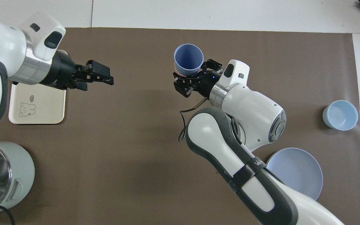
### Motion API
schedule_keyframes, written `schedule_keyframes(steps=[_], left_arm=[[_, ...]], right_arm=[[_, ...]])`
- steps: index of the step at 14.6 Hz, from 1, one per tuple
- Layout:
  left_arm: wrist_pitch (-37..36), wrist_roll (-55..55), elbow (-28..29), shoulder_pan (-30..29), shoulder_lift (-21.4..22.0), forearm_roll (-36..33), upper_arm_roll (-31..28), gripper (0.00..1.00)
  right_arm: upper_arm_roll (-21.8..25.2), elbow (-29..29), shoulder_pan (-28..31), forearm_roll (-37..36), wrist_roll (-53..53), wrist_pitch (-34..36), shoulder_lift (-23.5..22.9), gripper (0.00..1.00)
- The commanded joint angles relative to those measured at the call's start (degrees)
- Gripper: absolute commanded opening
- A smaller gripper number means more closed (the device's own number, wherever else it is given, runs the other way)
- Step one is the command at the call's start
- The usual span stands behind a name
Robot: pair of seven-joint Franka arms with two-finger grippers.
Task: Place cup on tray
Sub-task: 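Lift the cups toward center while the left gripper reaches toward them, then grasp the rim of the inner blue cup with the left gripper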
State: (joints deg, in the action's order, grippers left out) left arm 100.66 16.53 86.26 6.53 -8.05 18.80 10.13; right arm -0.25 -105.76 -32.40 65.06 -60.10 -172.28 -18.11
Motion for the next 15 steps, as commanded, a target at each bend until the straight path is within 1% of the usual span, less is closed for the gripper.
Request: schedule_keyframes(steps=[1, 3, 5, 6, 7, 8, 10, 12, 15], left_arm=[[2.77, 7.62, -4.16, 5.14, -3.02, -3.83, -0.73, 0.86], [4.01, 10.09, -5.83, 6.74, -4.86, -4.73, -0.73, 0.83], [6.55, 15.34, -8.47, 9.54, -7.67, -5.26, -0.99, 0.77], [8.91, 18.86, -8.56, 11.47, -8.73, -7.26, -1.17, 0.77], [9.90, 20.72, -8.57, 13.23, -9.52, -10.94, -1.08, 0.77], [10.34, 21.09, -8.48, 14.03, -9.97, -12.37, -0.99, 0.76], [11.74, 21.18, -8.21, 14.30, -10.06, -12.29, -0.90, 0.73], [14.90, 22.75, -8.04, 15.62, -10.58, -12.29, -0.90, 0.72], [19.21, 25.40, -7.69, 15.89, -12.07, -12.73, -0.90, 0.67]], right_arm=[[0.43, -2.43, -3.89, -1.08, 3.22, -5.59, -0.16, 0.00], [0.87, -3.74, -5.13, -1.08, 3.23, -6.22, -0.26, 0.00], [1.22, -4.02, -5.31, -1.34, 3.14, -6.14, -0.26, 0.00], [1.31, -4.02, -5.13, -2.65, 3.06, -6.05, -0.34, 0.00], [1.31, -3.93, -4.44, -4.49, 2.97, -5.44, -0.34, 0.00], [1.31, -3.93, -4.17, -5.90, 2.97, -5.09, -0.34, 0.00], [1.74, -3.93, -3.99, -6.79, 2.97, -4.64, -0.34, 0.00], [1.75, -4.02, -4.34, -8.28, 2.97, -4.64, -0.34, 0.00], [1.75, -4.19, -4.52, -8.37, 2.97, -4.64, -0.34, 0.00]])
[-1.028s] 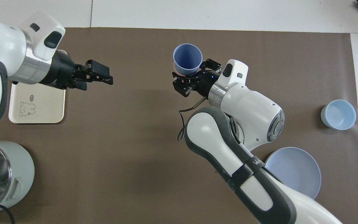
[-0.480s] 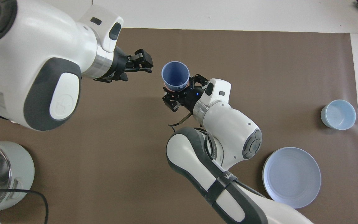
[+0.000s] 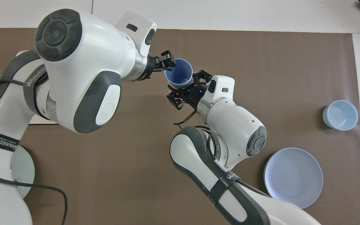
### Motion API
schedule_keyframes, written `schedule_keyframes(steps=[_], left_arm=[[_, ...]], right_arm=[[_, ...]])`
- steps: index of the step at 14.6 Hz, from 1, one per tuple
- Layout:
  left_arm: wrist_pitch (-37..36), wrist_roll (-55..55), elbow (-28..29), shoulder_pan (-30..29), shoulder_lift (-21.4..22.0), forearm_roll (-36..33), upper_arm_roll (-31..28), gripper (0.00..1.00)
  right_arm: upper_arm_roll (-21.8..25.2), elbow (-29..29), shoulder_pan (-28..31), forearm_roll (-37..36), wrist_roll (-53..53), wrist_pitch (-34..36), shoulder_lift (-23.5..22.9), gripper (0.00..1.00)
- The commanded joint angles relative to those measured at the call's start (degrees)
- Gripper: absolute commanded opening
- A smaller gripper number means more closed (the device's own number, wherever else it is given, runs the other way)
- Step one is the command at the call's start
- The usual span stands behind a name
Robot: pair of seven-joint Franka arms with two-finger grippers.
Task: Place cup on tray
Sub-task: 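Grasp the rim of the inner blue cup with the left gripper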
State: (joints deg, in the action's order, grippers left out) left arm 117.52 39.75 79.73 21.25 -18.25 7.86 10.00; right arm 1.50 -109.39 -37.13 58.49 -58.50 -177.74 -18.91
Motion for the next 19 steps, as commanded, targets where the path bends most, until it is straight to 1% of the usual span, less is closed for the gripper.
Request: schedule_keyframes(steps=[1, 5, 8, 13, 15, 16, 19], left_arm=[[2.97, 2.18, -0.72, 1.24, -2.58, -1.88, -0.78, 0.65], [4.21, 2.00, 0.08, 1.16, -3.37, -2.67, -0.78, 0.61], [3.25, 1.91, 0.52, 2.29, -3.81, -2.58, -0.78, 0.54], [-0.18, 2.00, 0.52, 3.35, -3.64, -2.67, -0.86, 0.22], [-1.67, 1.83, 0.26, 3.35, -3.55, -2.76, -0.86, 0.02], [-2.46, 1.74, -0.01, 3.18, -3.64, -2.93, -0.86, 0.00], [-4.23, 1.74, -0.97, 3.00, -3.81, -2.58, -0.86, 0.00]], right_arm=[[-0.01, -0.56, 0.22, -1.89, 1.37, 0.81, 0.46, 0.00], [-0.01, -0.56, 0.21, -1.89, 1.46, 0.81, 0.46, 0.00], [-0.01, -0.56, 0.22, -1.89, 1.37, 0.81, 0.46, 0.00], [-0.01, -0.47, 0.39, -1.89, 1.37, 0.81, 0.46, 0.00], [-0.01, -0.47, 0.48, -1.89, 1.37, 0.81, 0.46, 0.00], [-0.01, -0.47, 0.48, -1.89, 1.37, 0.81, 0.46, 0.00], [-0.01, -0.47, 0.57, -1.89, 1.37, 0.81, 0.46, 0.00]])
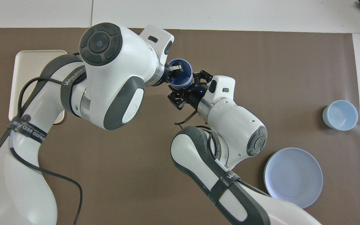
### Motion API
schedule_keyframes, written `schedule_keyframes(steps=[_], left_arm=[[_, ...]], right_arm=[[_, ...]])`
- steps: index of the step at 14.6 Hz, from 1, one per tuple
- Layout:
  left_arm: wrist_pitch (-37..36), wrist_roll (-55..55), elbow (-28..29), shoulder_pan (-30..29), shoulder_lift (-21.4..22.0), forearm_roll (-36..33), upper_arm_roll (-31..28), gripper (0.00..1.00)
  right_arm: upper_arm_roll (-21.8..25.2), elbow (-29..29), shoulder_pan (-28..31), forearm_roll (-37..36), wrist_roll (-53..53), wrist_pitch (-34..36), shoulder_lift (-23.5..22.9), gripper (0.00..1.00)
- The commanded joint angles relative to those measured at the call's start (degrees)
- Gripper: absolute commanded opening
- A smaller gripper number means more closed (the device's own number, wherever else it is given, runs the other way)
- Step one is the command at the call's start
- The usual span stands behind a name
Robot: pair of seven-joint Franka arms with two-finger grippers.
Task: Place cup on tray
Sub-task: 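Grasp the rim of the inner blue cup with the left gripper, then pull the blue cup out with the left gripper while the right gripper holds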
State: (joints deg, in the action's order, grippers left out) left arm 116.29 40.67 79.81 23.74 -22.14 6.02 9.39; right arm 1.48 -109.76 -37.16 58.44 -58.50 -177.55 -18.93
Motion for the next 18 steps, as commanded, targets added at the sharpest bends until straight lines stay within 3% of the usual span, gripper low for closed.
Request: schedule_keyframes(steps=[1, 5, 7, 11, 15, 18], left_arm=[[-3.53, 0.82, -1.58, 0.52, -0.10, -0.74, -0.25, 0.00], [-13.08, 1.08, -11.75, 0.61, -2.91, -0.39, -0.51, 0.00], [-18.10, 0.99, -13.27, -0.09, -2.48, -0.65, -0.96, 0.00], [-20.75, -0.40, -13.37, -3.25, -0.45, -4.16, -3.76, 0.00], [-21.55, -17.24, -12.84, -14.57, 1.82, -4.52, -3.60, 0.00], [-17.70, -35.15, -6.28, -22.83, 5.07, -4.09, -3.51, 0.00]], right_arm=[[0.01, -0.10, 0.60, -1.84, 1.38, 0.63, 0.47, 0.00], [0.01, -0.10, 0.60, -1.84, 1.38, 0.63, 0.47, 0.00], [0.01, -0.02, 0.68, -1.84, 1.38, 0.63, 0.47, 0.00], [0.01, -0.02, 0.77, -1.84, 1.38, 0.63, 0.47, 0.00], [0.01, 0.07, 1.12, -1.84, 1.38, 0.63, 0.47, 0.00], [-0.25, 0.68, 5.15, -1.92, 0.76, 1.76, 0.29, 0.00]])
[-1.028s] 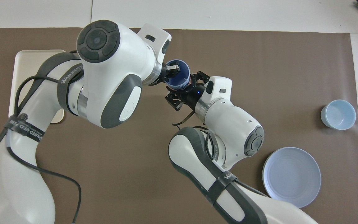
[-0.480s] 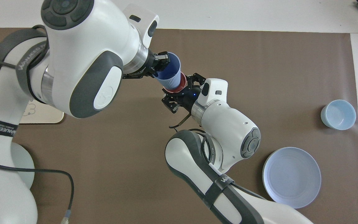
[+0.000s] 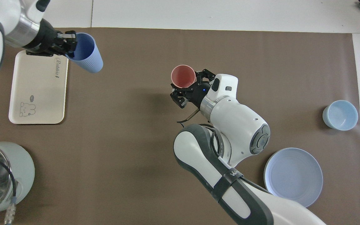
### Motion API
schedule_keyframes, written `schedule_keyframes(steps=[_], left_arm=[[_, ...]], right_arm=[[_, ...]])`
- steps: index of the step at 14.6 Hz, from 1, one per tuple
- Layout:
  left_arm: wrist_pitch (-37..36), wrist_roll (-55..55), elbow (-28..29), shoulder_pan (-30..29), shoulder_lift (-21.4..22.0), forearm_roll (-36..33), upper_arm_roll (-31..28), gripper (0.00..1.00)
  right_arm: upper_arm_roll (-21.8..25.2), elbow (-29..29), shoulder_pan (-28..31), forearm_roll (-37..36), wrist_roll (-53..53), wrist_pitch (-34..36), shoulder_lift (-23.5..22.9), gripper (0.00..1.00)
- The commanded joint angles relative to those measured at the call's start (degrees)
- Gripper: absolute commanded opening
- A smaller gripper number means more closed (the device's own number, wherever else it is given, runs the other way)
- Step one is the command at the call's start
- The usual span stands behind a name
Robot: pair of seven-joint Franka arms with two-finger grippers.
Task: Place cup on tray
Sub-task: 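Pull the blue cup out with the left gripper while the right gripper holds, then lower the blue cup onto the tray while the right gripper carries back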
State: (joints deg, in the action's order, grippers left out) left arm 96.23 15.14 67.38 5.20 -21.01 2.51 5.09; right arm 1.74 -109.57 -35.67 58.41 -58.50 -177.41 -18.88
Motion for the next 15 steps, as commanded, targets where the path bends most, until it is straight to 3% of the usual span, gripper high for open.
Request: schedule_keyframes(steps=[1, 5, 10, 15], left_arm=[[5.77, -14.04, 9.75, -6.93, 5.09, -0.58, 0.80, 0.00], [25.55, -19.79, 32.43, -12.05, 13.01, -0.05, 0.80, 0.00], [27.16, -30.14, 35.01, -18.20, 11.26, 5.21, 0.80, 0.00], [32.25, -36.65, 37.30, -21.28, 7.05, 10.58, 0.72, 0.00]], right_arm=[[-0.51, 1.36, 5.68, -1.90, 0.33, 4.06, 0.24, 0.00], [-0.69, 5.58, 15.61, -1.81, -3.71, 15.57, 0.24, 0.00], [-0.86, 7.53, 30.20, -1.19, -13.02, 31.66, 0.42, 0.00], [-0.95, 7.35, 37.77, 3.18, -27.77, 36.43, -1.77, 0.00]])
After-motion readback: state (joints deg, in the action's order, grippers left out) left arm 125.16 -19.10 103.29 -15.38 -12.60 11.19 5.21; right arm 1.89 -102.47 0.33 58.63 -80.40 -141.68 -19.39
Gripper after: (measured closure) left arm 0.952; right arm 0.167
